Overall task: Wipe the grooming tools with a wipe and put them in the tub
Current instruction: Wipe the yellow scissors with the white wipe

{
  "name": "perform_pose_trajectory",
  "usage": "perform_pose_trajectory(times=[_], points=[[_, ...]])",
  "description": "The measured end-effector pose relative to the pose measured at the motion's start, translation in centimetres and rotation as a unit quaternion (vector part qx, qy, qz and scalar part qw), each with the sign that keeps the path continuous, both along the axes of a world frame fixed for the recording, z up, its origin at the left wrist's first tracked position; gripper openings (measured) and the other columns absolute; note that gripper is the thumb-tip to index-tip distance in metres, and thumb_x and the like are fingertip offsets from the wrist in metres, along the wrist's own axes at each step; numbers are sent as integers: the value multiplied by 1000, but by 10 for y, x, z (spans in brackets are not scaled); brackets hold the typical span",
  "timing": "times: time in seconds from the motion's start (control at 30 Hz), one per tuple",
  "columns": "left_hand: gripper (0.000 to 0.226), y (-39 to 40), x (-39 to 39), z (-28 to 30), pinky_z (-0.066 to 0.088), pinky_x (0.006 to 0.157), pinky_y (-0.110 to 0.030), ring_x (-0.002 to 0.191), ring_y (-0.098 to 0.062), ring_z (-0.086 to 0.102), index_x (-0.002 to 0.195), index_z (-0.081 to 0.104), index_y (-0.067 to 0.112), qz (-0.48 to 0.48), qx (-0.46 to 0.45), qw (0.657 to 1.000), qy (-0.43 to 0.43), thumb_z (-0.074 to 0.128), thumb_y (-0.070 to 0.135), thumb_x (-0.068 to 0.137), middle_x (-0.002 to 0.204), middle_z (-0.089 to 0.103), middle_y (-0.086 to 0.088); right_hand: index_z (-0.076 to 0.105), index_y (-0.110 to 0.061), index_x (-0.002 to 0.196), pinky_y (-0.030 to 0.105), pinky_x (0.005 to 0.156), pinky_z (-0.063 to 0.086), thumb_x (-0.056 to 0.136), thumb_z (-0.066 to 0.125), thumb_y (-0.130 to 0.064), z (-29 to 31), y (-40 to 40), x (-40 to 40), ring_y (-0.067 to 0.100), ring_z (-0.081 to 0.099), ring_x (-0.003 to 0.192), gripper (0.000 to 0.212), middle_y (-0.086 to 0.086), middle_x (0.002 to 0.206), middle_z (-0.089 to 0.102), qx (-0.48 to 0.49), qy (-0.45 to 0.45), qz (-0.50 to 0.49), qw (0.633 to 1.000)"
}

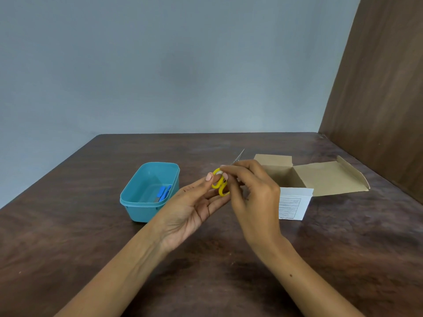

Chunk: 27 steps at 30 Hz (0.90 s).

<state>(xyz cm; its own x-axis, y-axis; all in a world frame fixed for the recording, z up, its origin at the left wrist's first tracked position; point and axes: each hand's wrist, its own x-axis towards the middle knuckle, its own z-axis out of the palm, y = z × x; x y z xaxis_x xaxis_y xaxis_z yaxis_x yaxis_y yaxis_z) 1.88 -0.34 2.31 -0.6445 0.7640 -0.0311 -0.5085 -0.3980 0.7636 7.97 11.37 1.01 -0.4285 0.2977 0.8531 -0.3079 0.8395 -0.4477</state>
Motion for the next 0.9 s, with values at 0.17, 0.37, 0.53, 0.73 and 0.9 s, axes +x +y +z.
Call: perform_pose_trajectory(times=[0.17,0.37,0.53,0.73,0.9], points=[[34,1,1,1,54,90,-34,110,-25,64,115,63,-1,-20,3,1000,-13,53,16,88,118,65,-19,72,-10,97,6,71,40,85,65,3,4,-1,2,2,56,80,19,5,90,62,-38,24,24,999],[25,2,0,-3,56,85,-32,89,-22,71,96,70,2,1,31,999,-34,50,16,89,91,70,-16,72,-7,98,23,71,52,82,67,2,-2,-5,1,14,62,85,19,5,91,65,34,-13,35,999],[24,3,-3,-6,55,86,-32,90,-19,69,91,72,3,11,37,998,-40,53,17,86,95,68,-16,72,-4,97,20,77,50,83,63,1,-2,-1,2,14,61,90,17,8,94,66,84,-13,42,995],[29,2,-5,-7,56,87,-38,112,-30,62,110,64,1,3,10,1000,-25,49,18,93,116,64,-23,73,-4,96,23,71,51,85,49,-11,-2,4,7,19,62,85,27,9,92,66,124,-26,20,992],[33,4,-6,-9,53,91,-43,106,-34,65,107,69,5,17,-20,1000,-6,52,24,87,118,63,-27,74,-7,95,27,65,50,83,55,-4,-1,16,4,20,63,78,22,7,88,65,90,-28,-20,995]])
